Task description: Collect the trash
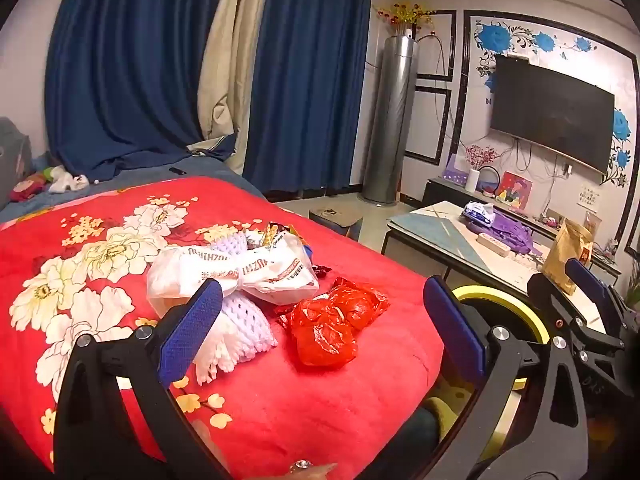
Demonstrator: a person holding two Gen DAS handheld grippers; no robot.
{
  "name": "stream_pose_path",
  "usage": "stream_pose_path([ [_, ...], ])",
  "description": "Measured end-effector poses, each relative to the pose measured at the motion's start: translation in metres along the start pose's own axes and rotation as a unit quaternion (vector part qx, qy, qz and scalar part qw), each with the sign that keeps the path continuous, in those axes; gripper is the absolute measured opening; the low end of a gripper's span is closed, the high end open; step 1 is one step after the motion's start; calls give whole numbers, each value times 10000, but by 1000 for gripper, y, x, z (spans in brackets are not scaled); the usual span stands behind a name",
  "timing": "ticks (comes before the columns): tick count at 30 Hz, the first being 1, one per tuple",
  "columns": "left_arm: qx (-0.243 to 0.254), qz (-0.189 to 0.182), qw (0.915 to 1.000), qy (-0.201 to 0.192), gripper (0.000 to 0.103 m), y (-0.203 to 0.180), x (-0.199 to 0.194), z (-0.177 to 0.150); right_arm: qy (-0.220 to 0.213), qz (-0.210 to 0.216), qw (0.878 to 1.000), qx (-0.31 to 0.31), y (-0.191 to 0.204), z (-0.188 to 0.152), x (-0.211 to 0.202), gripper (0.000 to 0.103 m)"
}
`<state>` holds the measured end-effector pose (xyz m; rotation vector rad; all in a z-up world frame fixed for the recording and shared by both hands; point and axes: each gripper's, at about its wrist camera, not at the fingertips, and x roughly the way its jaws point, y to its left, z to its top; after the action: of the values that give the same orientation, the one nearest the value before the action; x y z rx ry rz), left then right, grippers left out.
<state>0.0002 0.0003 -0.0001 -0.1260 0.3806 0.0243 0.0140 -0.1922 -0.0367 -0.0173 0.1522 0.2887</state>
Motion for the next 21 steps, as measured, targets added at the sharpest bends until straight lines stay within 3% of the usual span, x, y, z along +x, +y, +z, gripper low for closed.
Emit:
stream_pose_path([
  [21, -14, -46, 10000, -67, 92, -1, -6, 5, 23, -52, 10000, -61, -3, 4, -3, 97],
])
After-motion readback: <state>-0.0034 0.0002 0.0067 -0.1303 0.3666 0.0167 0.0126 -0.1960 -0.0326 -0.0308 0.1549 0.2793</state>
